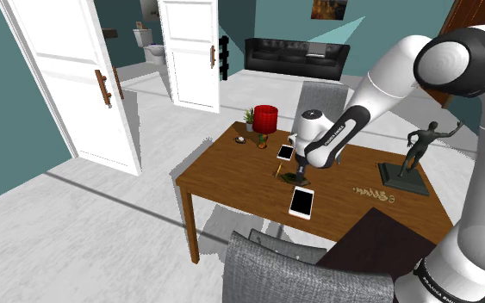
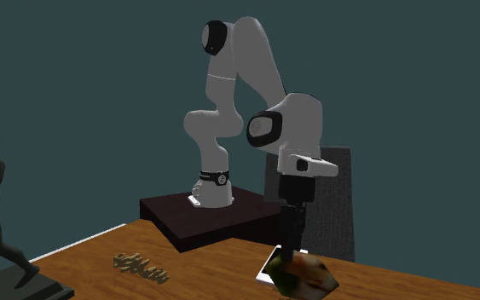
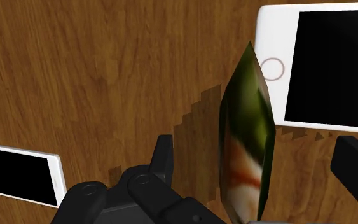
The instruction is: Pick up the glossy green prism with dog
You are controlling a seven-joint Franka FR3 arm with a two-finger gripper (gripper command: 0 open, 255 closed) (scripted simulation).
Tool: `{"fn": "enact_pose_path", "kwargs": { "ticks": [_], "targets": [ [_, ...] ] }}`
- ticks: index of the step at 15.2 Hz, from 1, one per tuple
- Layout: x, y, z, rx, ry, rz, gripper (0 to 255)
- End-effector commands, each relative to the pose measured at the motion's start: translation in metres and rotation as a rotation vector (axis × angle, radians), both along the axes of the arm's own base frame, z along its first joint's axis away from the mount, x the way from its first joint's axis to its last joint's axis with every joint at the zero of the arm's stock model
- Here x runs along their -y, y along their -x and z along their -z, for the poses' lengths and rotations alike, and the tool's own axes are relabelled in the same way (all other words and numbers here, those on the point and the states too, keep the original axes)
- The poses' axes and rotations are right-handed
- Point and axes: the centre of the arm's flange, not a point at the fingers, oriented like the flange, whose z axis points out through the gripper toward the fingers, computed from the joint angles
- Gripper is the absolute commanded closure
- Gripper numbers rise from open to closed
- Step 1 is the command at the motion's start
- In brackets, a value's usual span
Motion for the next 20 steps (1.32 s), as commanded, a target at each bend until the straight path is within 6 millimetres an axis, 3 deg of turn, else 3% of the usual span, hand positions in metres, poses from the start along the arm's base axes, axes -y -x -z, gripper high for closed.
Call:
{"fn": "enact_pose_path", "kwargs": {
  "ticks": [1,4,5,14,20],
  "targets": [
    [0.001,0.000,0.012,0.000,0.000,-0.001,0],
    [0.001,0.000,0.020,0.000,0.000,-0.001,0],
    [0.001,0.000,0.020,0.000,0.000,-0.001,255],
    [0.001,0.000,0.020,0.000,0.000,-0.001,255],
    [0.001,0.000,-0.012,0.000,0.000,-0.001,255]
  ]
}}
